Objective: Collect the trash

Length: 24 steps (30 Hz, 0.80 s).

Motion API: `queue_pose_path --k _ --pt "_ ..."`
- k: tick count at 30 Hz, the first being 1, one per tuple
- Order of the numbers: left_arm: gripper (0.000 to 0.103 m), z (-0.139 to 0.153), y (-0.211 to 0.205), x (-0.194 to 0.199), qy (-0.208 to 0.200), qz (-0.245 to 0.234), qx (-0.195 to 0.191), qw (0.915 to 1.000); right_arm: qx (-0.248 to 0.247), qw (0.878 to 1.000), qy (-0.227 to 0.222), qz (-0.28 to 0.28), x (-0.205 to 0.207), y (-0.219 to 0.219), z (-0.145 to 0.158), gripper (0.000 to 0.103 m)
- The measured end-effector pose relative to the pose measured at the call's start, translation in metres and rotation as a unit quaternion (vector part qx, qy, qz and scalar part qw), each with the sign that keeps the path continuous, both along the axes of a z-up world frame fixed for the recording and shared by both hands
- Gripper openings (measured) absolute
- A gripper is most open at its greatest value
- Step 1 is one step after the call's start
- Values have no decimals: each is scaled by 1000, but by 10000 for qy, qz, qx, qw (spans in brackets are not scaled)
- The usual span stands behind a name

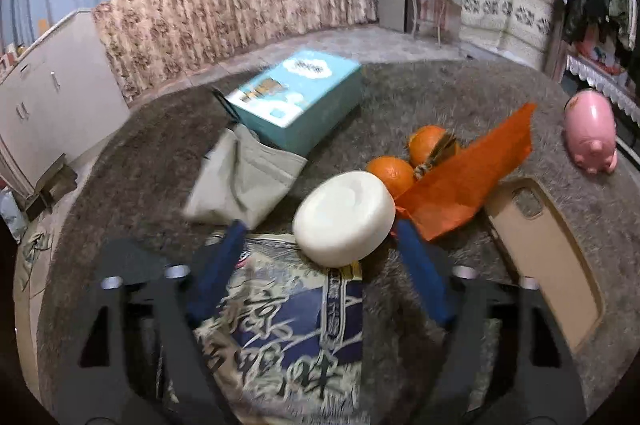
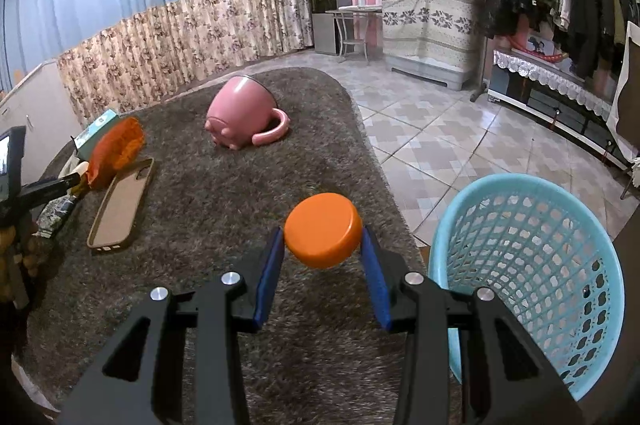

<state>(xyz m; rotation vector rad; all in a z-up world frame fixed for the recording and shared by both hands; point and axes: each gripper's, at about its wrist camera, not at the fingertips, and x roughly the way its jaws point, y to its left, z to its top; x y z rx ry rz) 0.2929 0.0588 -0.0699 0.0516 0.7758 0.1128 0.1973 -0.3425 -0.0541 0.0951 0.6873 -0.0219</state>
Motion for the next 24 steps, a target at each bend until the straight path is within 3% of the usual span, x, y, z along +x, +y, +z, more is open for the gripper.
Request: queue_pose_path --k 3,8,10,11,17,24 --pt "62 -7 -5 4 77 -55 93 9999 -10 10000 23 -27 2 -1 1 40" --pt "34 -7 -1 8 48 39 37 10000 -3 10000 16 -30 3 -2 3 40" --pt "18 -3 2 5 -57 29 -3 10000 -27 10000 9 -8 4 -3 4 40" --pt "15 -2 4 4 -86 7 -12 10000 -29 10000 1 -6 3 -2 5 40" --pt "10 18 2 -10 -473 -130 71 9988 36 9999 -117 -18 -1 -4 9 40" --pt "10 63 -28 -36 -936 -288 196 9950 143 9993 -299 -155 -13 -16 18 40"
